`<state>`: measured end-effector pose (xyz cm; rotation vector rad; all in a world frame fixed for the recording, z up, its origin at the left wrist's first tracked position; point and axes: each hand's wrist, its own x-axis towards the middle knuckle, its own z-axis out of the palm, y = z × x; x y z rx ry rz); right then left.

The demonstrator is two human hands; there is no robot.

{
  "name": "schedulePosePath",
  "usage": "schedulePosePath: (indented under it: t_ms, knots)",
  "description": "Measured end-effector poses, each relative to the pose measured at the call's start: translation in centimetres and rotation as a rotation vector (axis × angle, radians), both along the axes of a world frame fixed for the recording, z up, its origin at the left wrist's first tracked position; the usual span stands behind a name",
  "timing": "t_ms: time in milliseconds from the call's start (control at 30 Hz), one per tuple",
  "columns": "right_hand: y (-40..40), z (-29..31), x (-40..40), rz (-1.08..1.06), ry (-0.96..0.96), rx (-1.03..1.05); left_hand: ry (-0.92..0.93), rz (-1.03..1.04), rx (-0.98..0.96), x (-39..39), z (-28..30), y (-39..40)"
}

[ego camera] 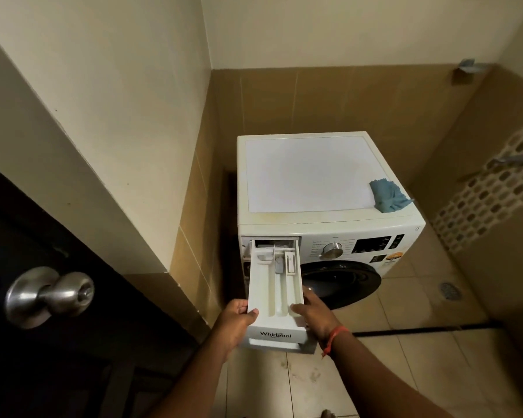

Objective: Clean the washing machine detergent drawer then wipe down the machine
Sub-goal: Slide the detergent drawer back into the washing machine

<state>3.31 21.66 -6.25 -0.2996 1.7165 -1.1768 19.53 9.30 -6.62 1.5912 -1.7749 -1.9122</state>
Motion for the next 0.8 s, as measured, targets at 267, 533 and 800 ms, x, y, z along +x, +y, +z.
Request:
schedulePosePath:
  t_ms: [267, 533, 800]
  knots:
    - [-0.8, -0.7, -0.9, 0.043, -0.018, 0.025, -0.015, 0.030, 0.005, -0.9, -0.9, -0.2]
    - [-1.8, -1.9, -1.8, 0.059, -0.006, 0.049, -0.035, 0.054, 0.003, -1.7, -1.4, -1.0]
    - [-3.1, -2.6, -2.9, 0.090, 0.035, 0.063, -0.060, 0.083, -0.001, -2.8, -1.4, -1.8]
